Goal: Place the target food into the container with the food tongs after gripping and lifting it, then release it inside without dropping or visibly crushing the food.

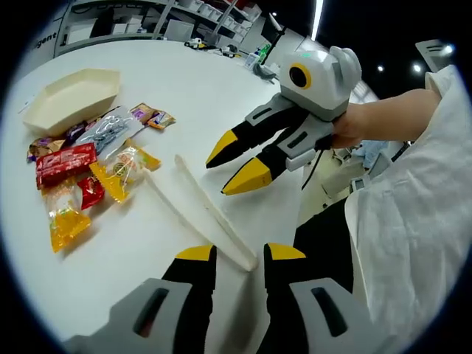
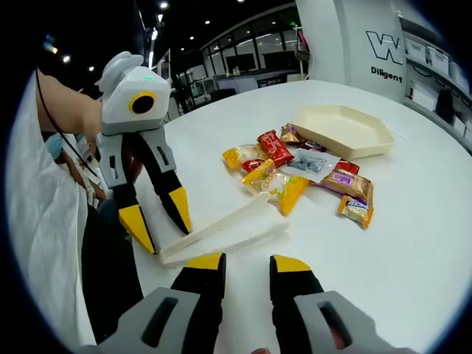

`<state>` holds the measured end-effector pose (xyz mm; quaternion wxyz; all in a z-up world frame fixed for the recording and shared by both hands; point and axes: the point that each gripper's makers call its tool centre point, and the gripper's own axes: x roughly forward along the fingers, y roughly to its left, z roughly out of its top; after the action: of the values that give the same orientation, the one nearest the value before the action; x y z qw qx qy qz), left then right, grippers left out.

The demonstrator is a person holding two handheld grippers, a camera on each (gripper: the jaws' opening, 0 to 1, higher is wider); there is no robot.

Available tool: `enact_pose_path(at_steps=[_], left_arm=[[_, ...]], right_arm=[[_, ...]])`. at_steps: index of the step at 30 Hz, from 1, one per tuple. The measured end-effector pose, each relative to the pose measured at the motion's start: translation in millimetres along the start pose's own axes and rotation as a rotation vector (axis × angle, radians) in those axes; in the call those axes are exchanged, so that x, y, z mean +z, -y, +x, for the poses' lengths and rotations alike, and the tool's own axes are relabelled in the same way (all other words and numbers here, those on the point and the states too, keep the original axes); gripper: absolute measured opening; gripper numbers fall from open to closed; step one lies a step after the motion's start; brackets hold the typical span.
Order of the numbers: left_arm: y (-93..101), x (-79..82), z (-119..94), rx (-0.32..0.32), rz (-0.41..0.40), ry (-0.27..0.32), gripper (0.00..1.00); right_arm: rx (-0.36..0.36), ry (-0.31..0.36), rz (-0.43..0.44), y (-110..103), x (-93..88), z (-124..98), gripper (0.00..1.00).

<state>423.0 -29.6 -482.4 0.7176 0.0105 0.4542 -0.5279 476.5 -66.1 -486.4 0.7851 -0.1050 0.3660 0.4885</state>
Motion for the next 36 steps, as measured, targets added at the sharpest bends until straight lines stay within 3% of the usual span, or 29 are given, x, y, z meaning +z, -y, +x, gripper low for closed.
enact_pose_path(at_steps=[9, 13, 26, 32, 36], left_arm=[[8.2, 7.1, 6.8, -0.032, 0.013, -0.002, 0.23], [8.5, 13.4, 3.0, -0.037, 0.001, 0.025, 0.24], [-12.1, 12.7, -18.3, 0.025, -0.038, 0.058, 0.23], [-16.1, 14.6, -21.8, 0.041, -0.054, 0.079, 0.23], [-17.6, 12.8, -23.5, 0.051, -0.062, 0.082, 0.23]], right_arm=[[-0.005, -0.026, 0.028, -0.8, 0.5, 8.0, 0.19], [-0.006, -0.051, 0.033, -3.3, -0.8, 11.9, 0.21], [-0.027, -0.091, 0.029, -8.4, 0.8, 20.5, 0.21], [-0.04, -0.119, -0.039, -8.4, -0.8, 22.1, 0.17], [-0.037, -0.133, -0.036, -9.2, -0.8, 21.4, 0.17]])
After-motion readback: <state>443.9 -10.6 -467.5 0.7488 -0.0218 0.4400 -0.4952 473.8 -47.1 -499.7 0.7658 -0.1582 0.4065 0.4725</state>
